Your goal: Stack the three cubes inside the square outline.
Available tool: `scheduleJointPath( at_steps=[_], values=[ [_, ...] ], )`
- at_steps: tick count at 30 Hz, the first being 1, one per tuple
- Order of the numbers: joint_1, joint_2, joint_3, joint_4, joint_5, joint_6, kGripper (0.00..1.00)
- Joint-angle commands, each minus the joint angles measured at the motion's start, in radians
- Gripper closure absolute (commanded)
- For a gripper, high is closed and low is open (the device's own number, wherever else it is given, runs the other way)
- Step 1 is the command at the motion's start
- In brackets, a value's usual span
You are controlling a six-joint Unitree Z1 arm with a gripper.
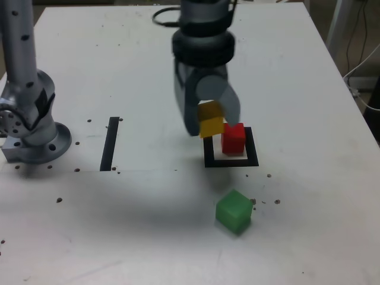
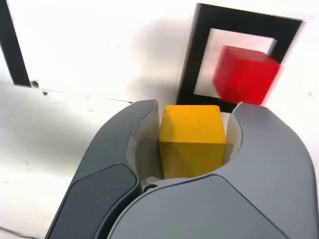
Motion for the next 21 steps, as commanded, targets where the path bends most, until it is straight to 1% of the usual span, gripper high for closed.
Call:
scheduleJointPath(
  at_steps=[1, 4, 5, 15, 21],
  values=[
    [0.007, 0.045, -0.073, 0.046, 0.007, 0.032, 0.73],
    [0.009, 0.094, -0.144, 0.094, 0.014, 0.054, 0.73],
    [0.01, 0.104, -0.155, 0.099, 0.015, 0.056, 0.73],
    [0.048, 0.168, -0.208, 0.102, 0.014, 0.098, 0.73],
    [0.068, 0.181, -0.213, 0.102, 0.016, 0.11, 0.72]
  ],
)
